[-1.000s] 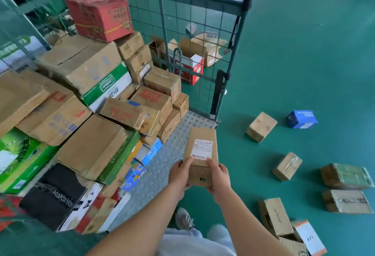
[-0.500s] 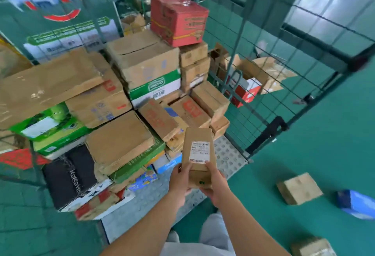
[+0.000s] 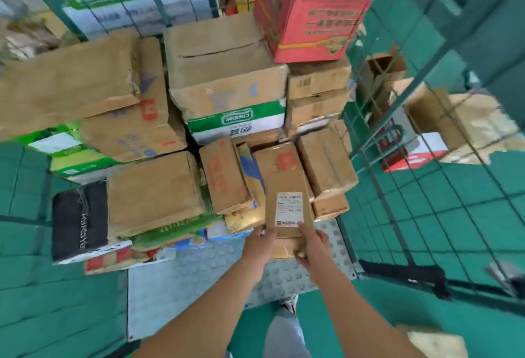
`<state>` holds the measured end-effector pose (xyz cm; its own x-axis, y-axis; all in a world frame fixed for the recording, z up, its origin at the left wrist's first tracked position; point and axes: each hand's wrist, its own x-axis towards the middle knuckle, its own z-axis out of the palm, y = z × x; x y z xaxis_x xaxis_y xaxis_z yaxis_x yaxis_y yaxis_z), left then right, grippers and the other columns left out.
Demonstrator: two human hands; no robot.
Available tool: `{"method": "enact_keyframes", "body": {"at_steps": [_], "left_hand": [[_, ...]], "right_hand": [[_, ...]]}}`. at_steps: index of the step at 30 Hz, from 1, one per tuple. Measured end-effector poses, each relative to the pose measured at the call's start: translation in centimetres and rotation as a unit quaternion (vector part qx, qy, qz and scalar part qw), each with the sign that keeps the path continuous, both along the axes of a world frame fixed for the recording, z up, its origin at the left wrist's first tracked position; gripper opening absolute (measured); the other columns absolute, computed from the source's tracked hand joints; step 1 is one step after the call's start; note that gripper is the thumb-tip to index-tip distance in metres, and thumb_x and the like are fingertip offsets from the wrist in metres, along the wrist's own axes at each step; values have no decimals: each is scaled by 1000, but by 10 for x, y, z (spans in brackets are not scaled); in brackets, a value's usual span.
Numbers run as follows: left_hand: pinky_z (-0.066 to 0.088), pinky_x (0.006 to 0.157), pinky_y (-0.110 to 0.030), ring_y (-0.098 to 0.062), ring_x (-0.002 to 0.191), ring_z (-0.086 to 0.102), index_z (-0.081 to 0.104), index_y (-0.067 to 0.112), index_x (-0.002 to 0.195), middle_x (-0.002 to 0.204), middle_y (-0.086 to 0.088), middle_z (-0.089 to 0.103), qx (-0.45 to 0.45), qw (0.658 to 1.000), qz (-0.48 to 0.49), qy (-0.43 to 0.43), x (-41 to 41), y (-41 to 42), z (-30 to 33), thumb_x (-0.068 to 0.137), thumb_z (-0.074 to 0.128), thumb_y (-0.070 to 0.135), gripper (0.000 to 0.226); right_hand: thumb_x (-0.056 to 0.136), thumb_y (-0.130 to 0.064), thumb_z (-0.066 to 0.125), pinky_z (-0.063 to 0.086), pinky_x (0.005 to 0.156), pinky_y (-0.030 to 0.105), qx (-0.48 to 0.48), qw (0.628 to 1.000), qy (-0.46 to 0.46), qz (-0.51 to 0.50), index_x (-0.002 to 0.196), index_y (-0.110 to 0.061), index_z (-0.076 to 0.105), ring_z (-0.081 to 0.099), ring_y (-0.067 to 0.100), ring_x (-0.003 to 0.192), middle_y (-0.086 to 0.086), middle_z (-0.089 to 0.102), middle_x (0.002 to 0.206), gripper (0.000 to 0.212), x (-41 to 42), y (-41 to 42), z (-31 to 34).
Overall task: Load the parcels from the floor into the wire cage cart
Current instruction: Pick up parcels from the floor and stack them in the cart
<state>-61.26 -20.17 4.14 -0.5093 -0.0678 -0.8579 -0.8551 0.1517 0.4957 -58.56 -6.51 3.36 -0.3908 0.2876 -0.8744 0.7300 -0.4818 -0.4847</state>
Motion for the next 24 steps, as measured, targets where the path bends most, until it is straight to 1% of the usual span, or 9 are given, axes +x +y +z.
{"method": "enact_keyframes", "body": {"at_steps": [3,6,10,14,16,18,19,22,24], "left_hand": [[49,75,-32,-23,90,59,60,25,129,114,-15,68,-6,1000,19,-3,-36,21,-7,101,57,34,30],[45,73,-31,-16,76,52,55,33,121,97,4,61,-18,1000,17,5,-72,33,-22,104,49,24,20],[44,73,-34,-17,75,52,54,38,122,93,10,63,-48,999,-8,23,-106,39,-38,105,46,22,25],[48,71,-36,-19,73,52,53,32,143,95,5,62,-67,998,4,5,-125,39,-58,103,44,13,45],[56,85,-38,-18,87,58,40,30,156,115,3,62,-35,998,34,-28,-127,42,-63,104,45,14,54],[56,100,-36,-20,117,58,32,33,159,149,-2,49,16,996,68,-52,-126,48,-61,106,50,24,57],[56,101,-37,-21,125,55,31,35,159,156,-3,43,35,995,80,-55,-125,50,-60,105,51,27,59],[56,100,-36,-24,136,49,30,34,160,162,-6,38,60,992,99,-52,-118,50,-57,102,52,26,62],[55,100,-35,-20,132,50,33,32,159,158,1,40,60,991,113,-46,-109,46,-55,103,52,27,59]], "right_hand": [[92,-40,72,59,80,40,11,998,12,61,134,-25,45,64,24,98,8,62,117,52,-44,21,-23],[96,-53,61,59,86,50,102,976,16,192,137,-25,49,63,25,91,5,61,109,51,-85,36,-47],[90,-71,50,59,62,33,152,934,-42,321,149,-47,39,59,22,72,13,48,129,64,-132,49,-80],[99,-41,42,57,75,39,167,895,-38,413,142,-55,40,58,26,80,6,61,107,46,-162,51,-90],[100,-22,37,53,77,37,194,879,-37,434,152,-32,37,62,30,98,11,63,120,53,-170,50,-95],[96,-21,32,52,87,40,206,875,-44,435,155,-23,33,61,30,107,15,61,130,58,-173,49,-99],[96,-19,32,54,87,40,190,880,-44,432,156,-21,32,60,26,101,15,61,129,60,-172,48,-100],[97,-8,35,43,56,30,151,886,-70,432,162,-34,13,46,17,61,13,66,98,73,-162,40,-92],[99,-8,38,38,56,27,132,897,-62,417,162,-40,9,37,14,55,5,55,76,76,-152,34,-81]]}}
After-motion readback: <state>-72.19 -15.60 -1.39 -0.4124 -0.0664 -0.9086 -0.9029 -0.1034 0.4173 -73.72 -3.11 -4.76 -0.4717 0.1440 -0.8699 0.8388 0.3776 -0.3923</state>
